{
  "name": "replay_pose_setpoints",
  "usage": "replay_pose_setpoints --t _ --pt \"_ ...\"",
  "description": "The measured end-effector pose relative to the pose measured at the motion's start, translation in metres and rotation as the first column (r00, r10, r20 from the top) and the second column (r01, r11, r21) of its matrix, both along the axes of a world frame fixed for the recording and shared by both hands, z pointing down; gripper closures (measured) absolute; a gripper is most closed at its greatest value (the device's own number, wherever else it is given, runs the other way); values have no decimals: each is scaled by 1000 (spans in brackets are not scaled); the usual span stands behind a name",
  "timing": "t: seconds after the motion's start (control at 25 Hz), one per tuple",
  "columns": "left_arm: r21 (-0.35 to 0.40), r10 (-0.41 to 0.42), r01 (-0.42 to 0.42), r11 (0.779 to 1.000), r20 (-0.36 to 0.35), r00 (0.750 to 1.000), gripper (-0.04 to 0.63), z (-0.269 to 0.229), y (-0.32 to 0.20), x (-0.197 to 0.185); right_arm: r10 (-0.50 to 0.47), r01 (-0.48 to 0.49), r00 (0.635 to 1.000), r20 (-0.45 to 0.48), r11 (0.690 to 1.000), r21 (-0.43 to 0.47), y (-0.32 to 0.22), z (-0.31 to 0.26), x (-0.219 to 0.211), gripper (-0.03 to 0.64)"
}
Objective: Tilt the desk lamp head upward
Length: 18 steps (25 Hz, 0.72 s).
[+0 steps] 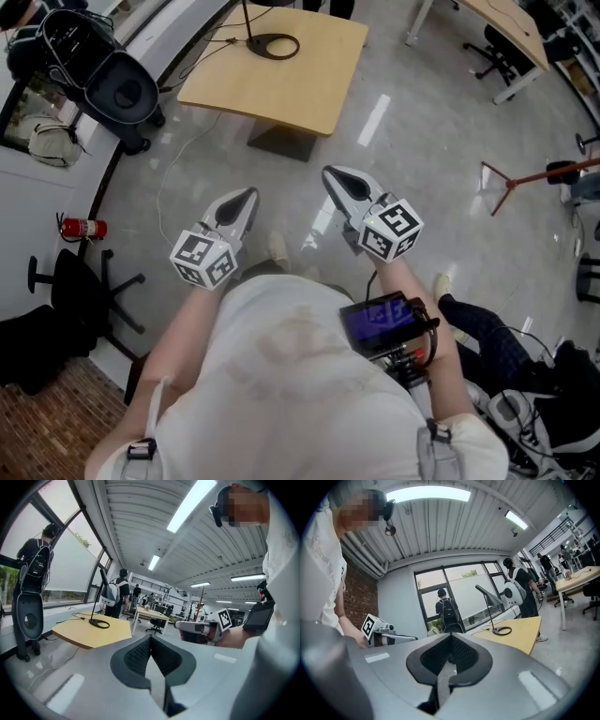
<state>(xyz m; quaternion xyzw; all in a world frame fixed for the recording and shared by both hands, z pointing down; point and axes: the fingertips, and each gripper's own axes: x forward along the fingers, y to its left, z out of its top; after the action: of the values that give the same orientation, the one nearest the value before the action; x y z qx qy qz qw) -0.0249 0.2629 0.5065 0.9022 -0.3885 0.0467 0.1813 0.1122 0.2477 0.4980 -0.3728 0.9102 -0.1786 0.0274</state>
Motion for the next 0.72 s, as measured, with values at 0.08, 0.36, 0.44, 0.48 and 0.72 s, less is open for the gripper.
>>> replay_pose_setpoints --t 0.08,0.36,0.44,0.48,0.72 --pt "-3 14 -14 1000 -8 1000 595 2 -7 3 5 -5 1000 -6 1000 0 -5 1 0 604" --pt "25 28 -27 999 -26 999 595 -3 -61 -19 43 -43 999 -20 999 5 -52 0 -11 606" --pt "33 28 -27 999 -33 999 595 -4 -77 -27 42 -42 999 -24 999 10 -66 0 -19 604" --pt "36 28 -27 999 -37 999 595 -5 -85 -30 40 -40 999 -27 999 11 -72 0 -23 606" --pt "35 34 -32 999 -68 997 595 -9 -127 -49 54 -54 997 -47 999 1 -106 1 -41 606"
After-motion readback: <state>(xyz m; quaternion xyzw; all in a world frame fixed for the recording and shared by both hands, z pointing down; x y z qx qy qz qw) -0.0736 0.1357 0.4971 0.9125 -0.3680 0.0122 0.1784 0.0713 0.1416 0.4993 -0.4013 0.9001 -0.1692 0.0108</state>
